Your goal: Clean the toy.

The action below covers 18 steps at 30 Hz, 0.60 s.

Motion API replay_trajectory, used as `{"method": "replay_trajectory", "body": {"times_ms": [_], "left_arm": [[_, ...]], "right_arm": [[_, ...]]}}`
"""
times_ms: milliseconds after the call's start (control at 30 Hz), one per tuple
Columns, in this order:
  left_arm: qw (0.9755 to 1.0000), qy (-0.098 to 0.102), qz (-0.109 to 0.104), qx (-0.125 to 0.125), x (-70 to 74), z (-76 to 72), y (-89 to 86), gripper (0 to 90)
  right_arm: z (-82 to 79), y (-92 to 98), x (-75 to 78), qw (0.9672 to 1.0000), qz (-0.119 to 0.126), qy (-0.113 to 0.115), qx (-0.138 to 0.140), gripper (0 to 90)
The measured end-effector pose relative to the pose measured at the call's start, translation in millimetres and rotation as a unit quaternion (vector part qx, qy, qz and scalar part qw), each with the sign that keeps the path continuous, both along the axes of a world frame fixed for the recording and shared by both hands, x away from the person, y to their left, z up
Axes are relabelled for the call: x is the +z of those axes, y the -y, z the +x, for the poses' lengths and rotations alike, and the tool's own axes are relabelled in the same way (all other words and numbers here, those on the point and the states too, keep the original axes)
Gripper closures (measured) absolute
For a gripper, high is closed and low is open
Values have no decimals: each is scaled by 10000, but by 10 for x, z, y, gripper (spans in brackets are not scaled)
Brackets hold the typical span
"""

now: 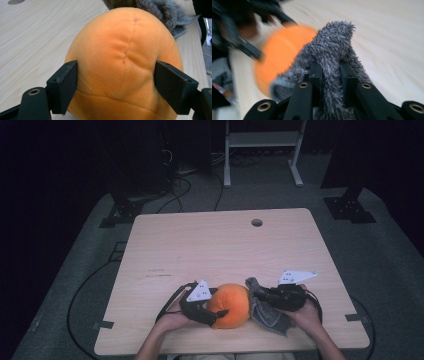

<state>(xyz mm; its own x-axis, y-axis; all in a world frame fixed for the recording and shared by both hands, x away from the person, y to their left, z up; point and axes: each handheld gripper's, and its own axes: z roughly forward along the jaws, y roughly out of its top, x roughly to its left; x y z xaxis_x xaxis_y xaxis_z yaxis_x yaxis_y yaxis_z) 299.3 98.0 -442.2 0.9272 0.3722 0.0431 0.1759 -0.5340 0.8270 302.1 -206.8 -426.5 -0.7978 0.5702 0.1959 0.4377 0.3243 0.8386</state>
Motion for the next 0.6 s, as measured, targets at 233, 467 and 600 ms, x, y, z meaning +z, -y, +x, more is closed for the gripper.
{"method": "replay_trajectory", "body": {"times_ms": [233, 467, 600], "left_arm": [[9995, -85, -165, -236, 46, -8, 4, 192], [9993, -370, -10, 40, 31, 73, 75, 148], [9994, 333, -93, 46, 108, -13, 123, 366]], "right_arm": [[41, -46, -125, 9996, -93, -263, 27, 744], [-6, -2, -108, 9996, -171, -221, -26, 748], [-16, 12, -84, 9993, -320, -152, -120, 754]]}}
